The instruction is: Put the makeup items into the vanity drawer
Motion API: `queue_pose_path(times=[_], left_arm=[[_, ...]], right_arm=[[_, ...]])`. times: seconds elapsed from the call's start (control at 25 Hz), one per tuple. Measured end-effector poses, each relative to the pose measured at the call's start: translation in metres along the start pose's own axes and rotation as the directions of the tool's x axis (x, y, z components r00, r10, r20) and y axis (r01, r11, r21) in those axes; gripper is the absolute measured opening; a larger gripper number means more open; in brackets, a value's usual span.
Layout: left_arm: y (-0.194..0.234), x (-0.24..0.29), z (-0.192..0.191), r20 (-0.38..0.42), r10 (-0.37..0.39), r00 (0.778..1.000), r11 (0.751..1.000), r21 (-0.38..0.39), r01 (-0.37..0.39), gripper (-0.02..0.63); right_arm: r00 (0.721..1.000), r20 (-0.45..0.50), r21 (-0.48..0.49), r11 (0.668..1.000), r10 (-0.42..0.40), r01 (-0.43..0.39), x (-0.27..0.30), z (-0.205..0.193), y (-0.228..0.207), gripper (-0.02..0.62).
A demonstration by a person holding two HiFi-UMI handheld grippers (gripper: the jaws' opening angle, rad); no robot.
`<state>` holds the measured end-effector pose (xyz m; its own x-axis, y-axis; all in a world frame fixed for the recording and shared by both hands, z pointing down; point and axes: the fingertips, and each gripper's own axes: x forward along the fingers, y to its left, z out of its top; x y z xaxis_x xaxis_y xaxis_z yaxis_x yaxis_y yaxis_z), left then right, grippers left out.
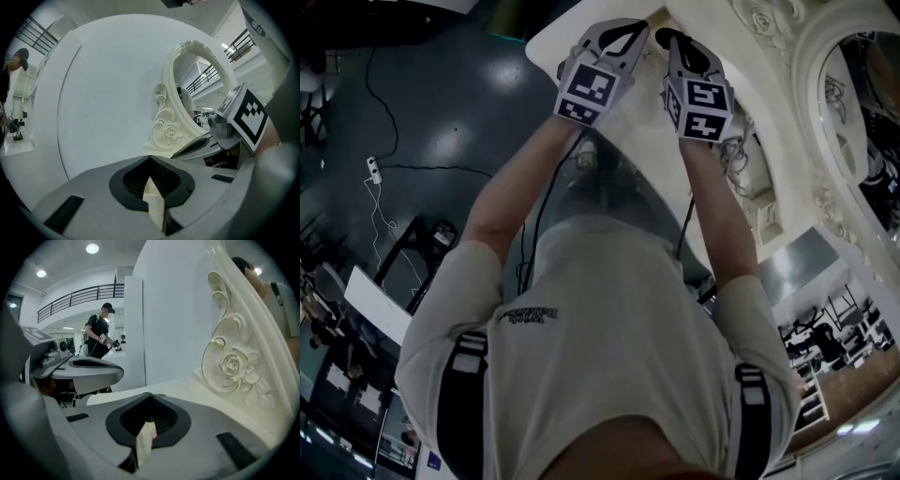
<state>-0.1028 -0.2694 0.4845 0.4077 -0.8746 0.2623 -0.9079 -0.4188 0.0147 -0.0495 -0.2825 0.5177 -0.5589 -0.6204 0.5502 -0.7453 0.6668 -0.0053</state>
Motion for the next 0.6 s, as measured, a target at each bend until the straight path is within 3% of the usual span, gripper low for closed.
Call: queue_pose_path(times=[0.16,0.32,0.6], left_arm=[[-0.004,0.003,-0.017,-0.011,-0.012,1.000,1.000,-0.010,0.012,0.014],[-0.005,0.002,-0.029,-0.020,-0.012,1.000,1.000,-0.021,0.011,0.014],[-0.010,0.001,-0.032,-0.027,-0.015,1.000,1.000,-0.025,0.015,0.014]], right_arm=[[0.998,-0.055,0.017,1.000,-0.007,0.008,0.010,-0.020,-0.001,0.013],[0.996,-0.084,0.032,0.999,-0.004,0.007,0.014,-0.033,0.001,0.080],[0.997,-0.083,0.048,0.999,-0.001,0.005,0.008,-0.038,0.001,0.080]])
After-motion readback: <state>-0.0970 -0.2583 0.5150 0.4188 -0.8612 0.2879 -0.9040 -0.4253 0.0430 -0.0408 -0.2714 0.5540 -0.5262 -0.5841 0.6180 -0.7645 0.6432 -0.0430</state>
